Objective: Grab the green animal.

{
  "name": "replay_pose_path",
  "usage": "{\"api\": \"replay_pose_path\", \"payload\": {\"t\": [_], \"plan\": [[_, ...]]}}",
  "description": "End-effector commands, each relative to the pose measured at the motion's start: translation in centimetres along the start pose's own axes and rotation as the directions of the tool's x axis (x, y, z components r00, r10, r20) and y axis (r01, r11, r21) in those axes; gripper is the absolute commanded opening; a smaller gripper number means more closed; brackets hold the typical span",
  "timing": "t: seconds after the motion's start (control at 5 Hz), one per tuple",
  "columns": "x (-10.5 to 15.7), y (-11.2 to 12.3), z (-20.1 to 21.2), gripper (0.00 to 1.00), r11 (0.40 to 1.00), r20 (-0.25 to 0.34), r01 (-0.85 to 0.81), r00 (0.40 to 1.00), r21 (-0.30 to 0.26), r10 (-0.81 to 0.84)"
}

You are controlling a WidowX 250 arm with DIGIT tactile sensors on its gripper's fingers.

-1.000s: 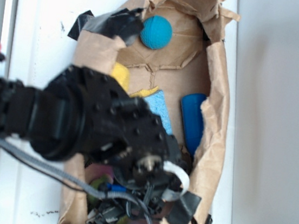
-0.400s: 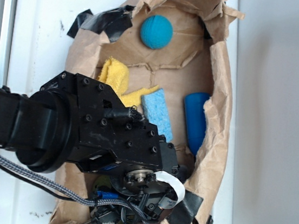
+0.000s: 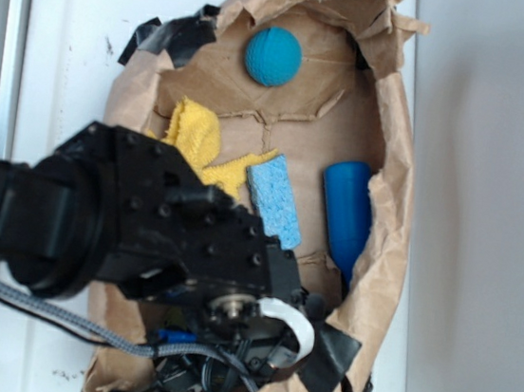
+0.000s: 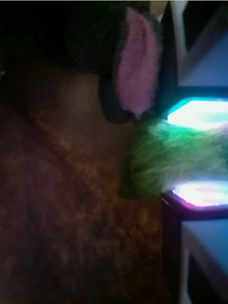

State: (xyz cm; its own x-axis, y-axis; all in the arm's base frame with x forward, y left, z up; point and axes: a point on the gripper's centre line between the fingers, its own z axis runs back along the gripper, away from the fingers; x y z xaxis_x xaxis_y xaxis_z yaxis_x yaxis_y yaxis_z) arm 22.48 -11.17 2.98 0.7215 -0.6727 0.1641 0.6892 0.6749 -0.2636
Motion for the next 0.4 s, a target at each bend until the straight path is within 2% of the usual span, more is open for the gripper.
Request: {"api": "replay_pose_path", "payload": {"t": [0.0,0.2], "plan": [[-0.4,0.5,-0.1,0.0,0.999,-0.016,0.035,0.999,0.029,-0.035],[-0.7,0.9,1.5,0.0,0.997,0.013,-0.008,1.0,0.07,0.007]]}}
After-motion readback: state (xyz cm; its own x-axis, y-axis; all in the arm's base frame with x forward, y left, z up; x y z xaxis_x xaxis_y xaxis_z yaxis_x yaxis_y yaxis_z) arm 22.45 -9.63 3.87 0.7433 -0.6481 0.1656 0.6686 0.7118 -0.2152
